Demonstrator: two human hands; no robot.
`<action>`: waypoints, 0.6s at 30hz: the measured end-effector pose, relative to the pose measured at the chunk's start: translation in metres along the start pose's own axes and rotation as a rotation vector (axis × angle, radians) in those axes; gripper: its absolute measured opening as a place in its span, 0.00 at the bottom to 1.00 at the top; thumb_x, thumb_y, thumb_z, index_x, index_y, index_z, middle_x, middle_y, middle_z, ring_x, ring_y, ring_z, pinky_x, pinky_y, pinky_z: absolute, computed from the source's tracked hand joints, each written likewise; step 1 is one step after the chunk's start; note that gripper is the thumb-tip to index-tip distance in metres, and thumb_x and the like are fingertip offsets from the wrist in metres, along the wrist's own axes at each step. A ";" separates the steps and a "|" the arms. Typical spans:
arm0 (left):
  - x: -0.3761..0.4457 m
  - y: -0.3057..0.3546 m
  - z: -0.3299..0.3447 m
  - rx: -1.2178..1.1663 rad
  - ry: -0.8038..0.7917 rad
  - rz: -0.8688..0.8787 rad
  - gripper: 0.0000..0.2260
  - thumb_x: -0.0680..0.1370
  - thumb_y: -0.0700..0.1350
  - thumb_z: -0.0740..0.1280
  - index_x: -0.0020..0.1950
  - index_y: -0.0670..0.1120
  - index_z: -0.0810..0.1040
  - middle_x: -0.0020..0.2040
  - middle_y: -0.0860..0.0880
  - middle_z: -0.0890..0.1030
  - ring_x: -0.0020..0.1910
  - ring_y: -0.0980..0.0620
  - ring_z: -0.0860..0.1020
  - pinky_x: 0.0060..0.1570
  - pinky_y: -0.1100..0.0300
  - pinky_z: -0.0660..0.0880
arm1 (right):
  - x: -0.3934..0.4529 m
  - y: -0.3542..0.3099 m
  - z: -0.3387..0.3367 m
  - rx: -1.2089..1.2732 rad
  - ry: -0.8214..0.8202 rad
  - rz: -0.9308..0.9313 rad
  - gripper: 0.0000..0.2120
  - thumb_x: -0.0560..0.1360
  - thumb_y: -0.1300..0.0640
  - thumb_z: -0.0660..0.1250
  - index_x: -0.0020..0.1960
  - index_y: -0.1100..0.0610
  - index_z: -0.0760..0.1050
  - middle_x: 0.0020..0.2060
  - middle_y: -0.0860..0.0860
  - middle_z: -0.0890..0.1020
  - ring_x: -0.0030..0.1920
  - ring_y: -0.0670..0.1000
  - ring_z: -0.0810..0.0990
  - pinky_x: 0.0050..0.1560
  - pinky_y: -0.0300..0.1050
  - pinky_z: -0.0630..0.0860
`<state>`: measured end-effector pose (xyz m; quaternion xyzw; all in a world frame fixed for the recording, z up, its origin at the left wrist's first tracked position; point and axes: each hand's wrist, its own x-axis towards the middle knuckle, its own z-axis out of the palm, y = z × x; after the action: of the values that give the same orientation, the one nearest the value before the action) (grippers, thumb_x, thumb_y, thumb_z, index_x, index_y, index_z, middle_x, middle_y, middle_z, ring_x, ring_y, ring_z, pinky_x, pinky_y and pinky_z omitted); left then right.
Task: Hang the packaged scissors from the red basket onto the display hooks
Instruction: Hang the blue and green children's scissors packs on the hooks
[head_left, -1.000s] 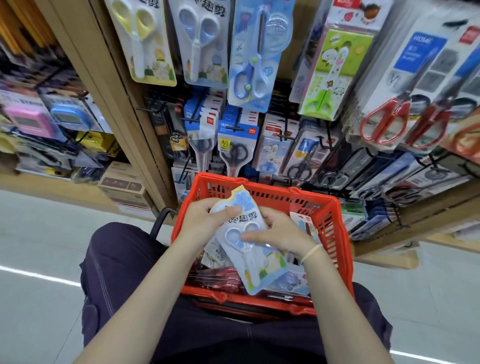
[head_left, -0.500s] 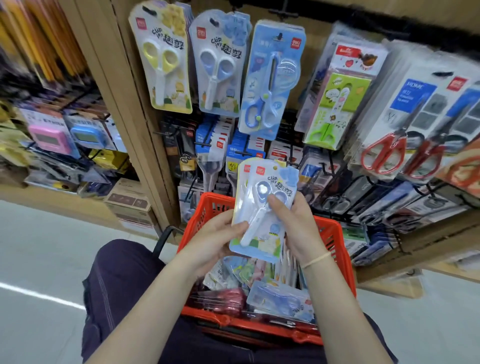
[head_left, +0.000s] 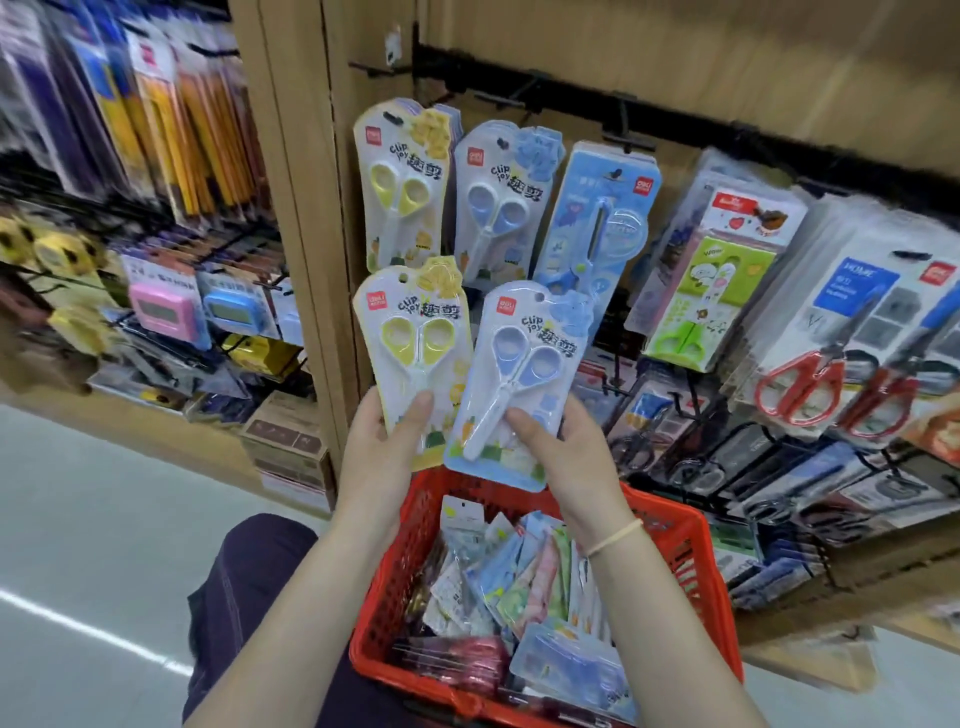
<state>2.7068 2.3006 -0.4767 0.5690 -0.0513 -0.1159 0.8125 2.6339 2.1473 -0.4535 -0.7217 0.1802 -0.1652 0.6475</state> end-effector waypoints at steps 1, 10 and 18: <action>0.003 0.001 -0.004 0.006 0.020 0.016 0.08 0.82 0.47 0.68 0.60 0.57 0.79 0.56 0.59 0.86 0.57 0.57 0.83 0.56 0.56 0.78 | 0.006 -0.005 0.002 -0.013 0.006 -0.018 0.08 0.79 0.53 0.70 0.58 0.46 0.79 0.52 0.41 0.86 0.55 0.44 0.83 0.55 0.44 0.79; 0.017 0.012 -0.023 0.125 0.147 0.114 0.11 0.82 0.46 0.70 0.51 0.65 0.81 0.55 0.55 0.85 0.57 0.53 0.83 0.61 0.42 0.79 | 0.073 -0.058 0.026 -0.040 0.119 -0.155 0.02 0.81 0.54 0.67 0.52 0.49 0.78 0.50 0.48 0.85 0.51 0.44 0.83 0.54 0.43 0.79; 0.021 0.019 -0.027 0.137 0.119 0.108 0.05 0.81 0.47 0.71 0.55 0.57 0.82 0.52 0.56 0.86 0.54 0.53 0.84 0.57 0.48 0.81 | 0.104 -0.069 0.039 -0.017 0.159 -0.147 0.03 0.82 0.55 0.66 0.54 0.50 0.78 0.53 0.48 0.84 0.53 0.47 0.82 0.56 0.43 0.78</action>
<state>2.7358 2.3266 -0.4694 0.6256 -0.0415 -0.0342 0.7783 2.7469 2.1390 -0.3888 -0.7232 0.1791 -0.2674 0.6111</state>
